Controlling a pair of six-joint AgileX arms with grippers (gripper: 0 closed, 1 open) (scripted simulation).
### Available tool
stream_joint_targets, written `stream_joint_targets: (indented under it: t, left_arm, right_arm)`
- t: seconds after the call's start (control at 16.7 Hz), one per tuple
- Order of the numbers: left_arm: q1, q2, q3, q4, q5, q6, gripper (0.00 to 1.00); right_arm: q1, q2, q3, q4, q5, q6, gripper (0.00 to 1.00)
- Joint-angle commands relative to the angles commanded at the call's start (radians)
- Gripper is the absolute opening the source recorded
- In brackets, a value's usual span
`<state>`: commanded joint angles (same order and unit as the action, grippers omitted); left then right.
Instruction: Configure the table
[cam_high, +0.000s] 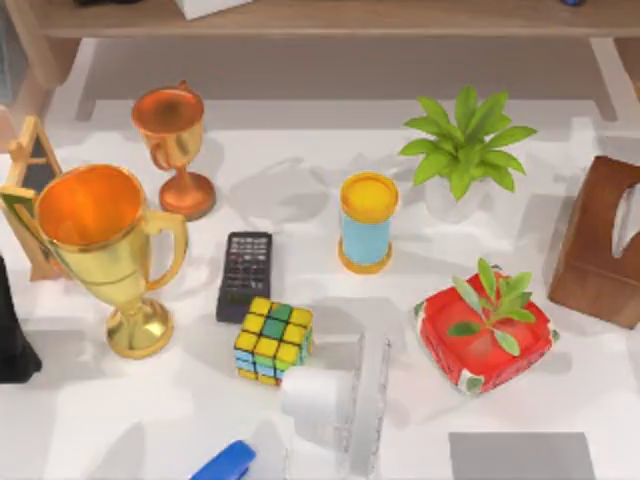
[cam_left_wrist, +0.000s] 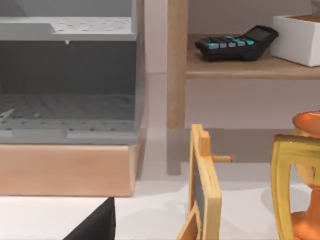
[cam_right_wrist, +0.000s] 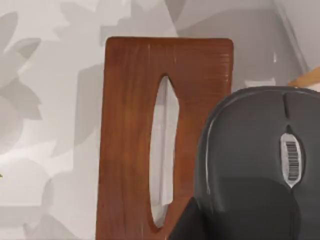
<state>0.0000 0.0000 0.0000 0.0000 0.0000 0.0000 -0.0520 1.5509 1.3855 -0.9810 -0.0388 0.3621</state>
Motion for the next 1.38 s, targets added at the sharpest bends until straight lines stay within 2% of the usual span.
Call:
stream_joint_targets:
  t: [0.48,0.72,0.9,1.38]
  left_arm:
    - [0.0,0.0,0.0,0.0,0.0,0.0,1.0]
    - [0.0,0.0,0.0,0.0,0.0,0.0,1.0]
    - [0.0,0.0,0.0,0.0,0.0,0.0,1.0]
    - [0.0,0.0,0.0,0.0,0.0,0.0,1.0]
  right_arm:
    - [0.631,-0.201,-0.517,0.006,0.062,0.346,0.0]
    - [0.856,-0.178,-0.648,0.112,0.094,0.459,0.0]
    - [0.923,-0.168,-0.685,0.16,0.113,0.49,0.0]
    - [0.921,-0.172,-0.682,0.159,0.111,0.49,0.0]
